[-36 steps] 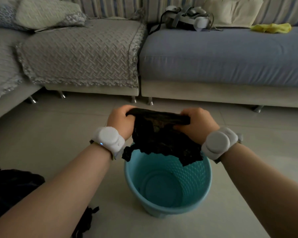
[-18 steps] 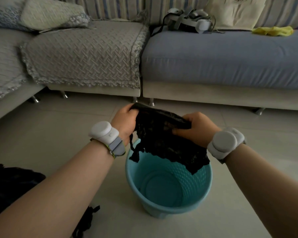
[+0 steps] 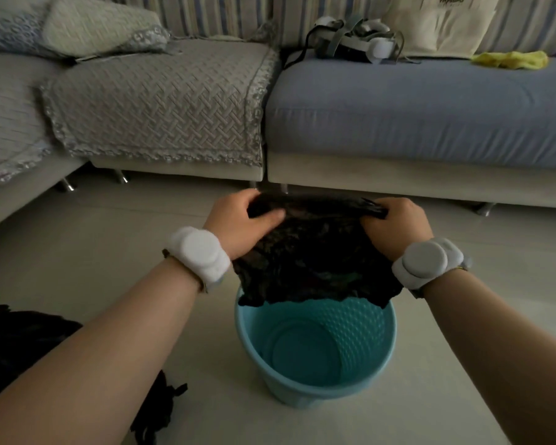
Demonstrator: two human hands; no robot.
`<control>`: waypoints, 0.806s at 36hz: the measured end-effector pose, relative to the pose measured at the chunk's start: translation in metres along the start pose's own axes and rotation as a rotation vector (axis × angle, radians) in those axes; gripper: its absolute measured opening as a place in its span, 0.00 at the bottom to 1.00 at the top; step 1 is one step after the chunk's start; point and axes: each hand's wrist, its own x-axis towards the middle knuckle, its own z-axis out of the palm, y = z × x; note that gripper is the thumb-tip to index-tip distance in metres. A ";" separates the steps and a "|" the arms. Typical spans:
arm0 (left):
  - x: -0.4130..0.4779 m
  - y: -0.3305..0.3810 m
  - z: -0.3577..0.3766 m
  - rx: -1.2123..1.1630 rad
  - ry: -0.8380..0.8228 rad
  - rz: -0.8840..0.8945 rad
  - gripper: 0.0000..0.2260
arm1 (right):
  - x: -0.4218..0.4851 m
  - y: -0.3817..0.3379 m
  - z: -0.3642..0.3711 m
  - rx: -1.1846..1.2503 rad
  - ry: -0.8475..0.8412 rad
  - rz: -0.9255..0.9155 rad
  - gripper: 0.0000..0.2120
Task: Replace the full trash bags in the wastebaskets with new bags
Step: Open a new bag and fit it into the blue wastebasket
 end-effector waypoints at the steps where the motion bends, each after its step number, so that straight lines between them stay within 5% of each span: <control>1: 0.000 -0.002 -0.002 0.212 -0.012 0.070 0.07 | 0.002 0.004 -0.002 -0.016 0.002 0.024 0.09; 5: 0.002 -0.010 -0.010 0.418 -0.018 0.033 0.08 | 0.008 0.017 -0.006 -0.126 -0.108 0.095 0.04; 9: 0.002 -0.014 -0.005 0.418 -0.139 -0.018 0.11 | 0.003 0.016 -0.002 -0.153 -0.154 -0.031 0.26; 14: -0.001 -0.010 0.005 0.269 0.027 0.192 0.14 | -0.002 0.004 0.002 0.033 -0.171 -0.201 0.13; 18: -0.002 -0.006 0.006 0.095 0.133 0.152 0.10 | -0.006 0.008 0.007 0.159 -0.054 -0.250 0.07; 20: -0.001 -0.014 0.007 0.203 0.050 0.084 0.07 | -0.003 0.017 0.010 0.032 -0.119 -0.222 0.11; 24: -0.004 -0.028 0.014 0.476 -0.311 -0.066 0.16 | -0.003 0.026 0.017 -0.118 -0.289 -0.135 0.12; 29: -0.004 -0.026 0.023 0.243 -0.264 -0.122 0.14 | -0.008 0.015 0.019 0.021 -0.313 -0.118 0.14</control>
